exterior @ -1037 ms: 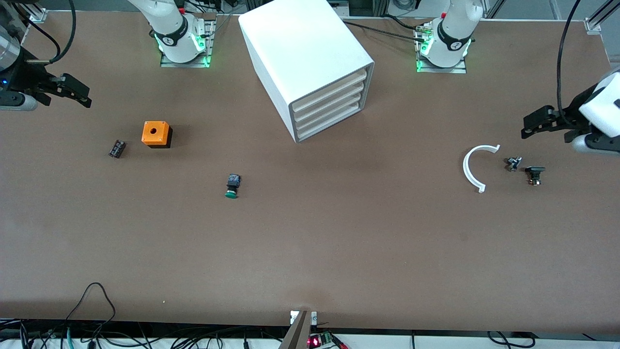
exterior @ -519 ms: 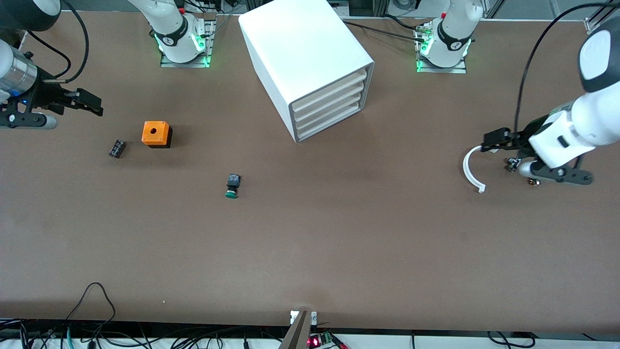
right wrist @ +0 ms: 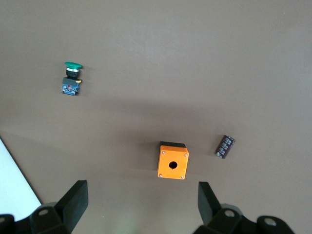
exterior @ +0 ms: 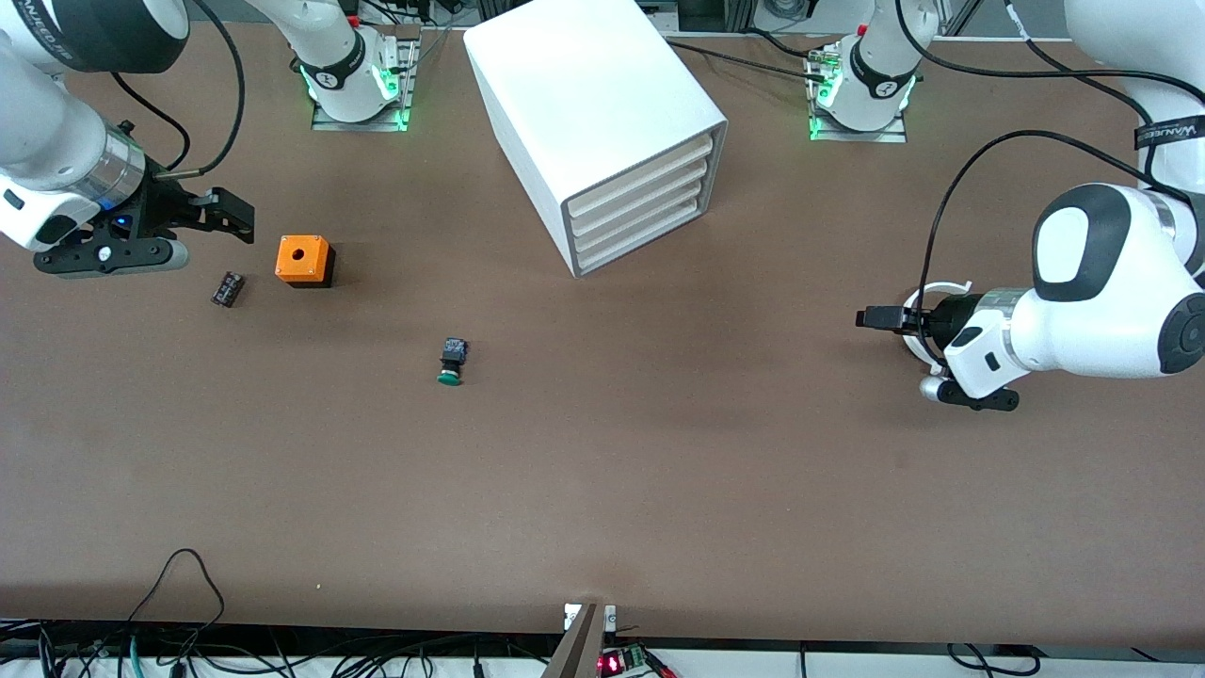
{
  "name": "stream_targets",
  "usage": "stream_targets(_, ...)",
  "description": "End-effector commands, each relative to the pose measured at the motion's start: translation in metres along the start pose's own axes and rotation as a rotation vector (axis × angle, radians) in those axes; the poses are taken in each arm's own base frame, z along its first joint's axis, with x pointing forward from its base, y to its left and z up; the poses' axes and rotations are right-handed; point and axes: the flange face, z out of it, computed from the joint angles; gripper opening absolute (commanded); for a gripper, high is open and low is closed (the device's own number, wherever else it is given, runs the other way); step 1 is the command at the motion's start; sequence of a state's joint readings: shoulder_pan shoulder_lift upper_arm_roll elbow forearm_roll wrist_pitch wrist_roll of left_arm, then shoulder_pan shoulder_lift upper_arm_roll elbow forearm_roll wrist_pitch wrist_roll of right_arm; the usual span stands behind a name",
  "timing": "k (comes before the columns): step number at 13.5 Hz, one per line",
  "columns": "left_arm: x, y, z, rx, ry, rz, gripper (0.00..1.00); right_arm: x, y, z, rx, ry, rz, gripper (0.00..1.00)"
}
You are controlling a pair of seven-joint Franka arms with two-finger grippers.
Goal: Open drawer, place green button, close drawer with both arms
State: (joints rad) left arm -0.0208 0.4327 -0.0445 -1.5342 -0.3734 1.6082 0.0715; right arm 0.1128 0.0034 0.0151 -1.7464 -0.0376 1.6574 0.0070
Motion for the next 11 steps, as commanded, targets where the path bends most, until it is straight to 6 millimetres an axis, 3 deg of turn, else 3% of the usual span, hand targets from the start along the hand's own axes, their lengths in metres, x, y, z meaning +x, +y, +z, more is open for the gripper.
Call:
stream_targets(1,0.032,0.013,0.086,-0.067,-0.092,0.012,1.00,0.024,-0.013,0.003,0.016,-0.005,-0.017,1.00)
stream_targets(3,0.040,0.014,0.123,-0.096,-0.121,-0.002,1.00,0.035,-0.025,0.022,0.018,-0.032,-0.045,1.00)
stream_targets(6,0.032,0.027,0.181,-0.315,-0.200,-0.002,1.00,0.055,-0.053,0.062,0.027,-0.058,-0.065,1.00)
stream_targets(7,0.024,0.028,0.207,-0.424,-0.227,-0.001,1.00,0.062,-0.058,0.075,0.052,-0.057,-0.064,1.00)
stream_targets(9,-0.001,0.049,0.260,-0.620,-0.281,0.012,1.00,0.069,-0.065,0.094,0.100,-0.058,-0.045,1.00)
stream_targets(11,-0.020,0.077,0.291,-0.670,-0.315,0.067,1.00,0.078,-0.084,0.110,0.135,-0.058,0.059,1.00)
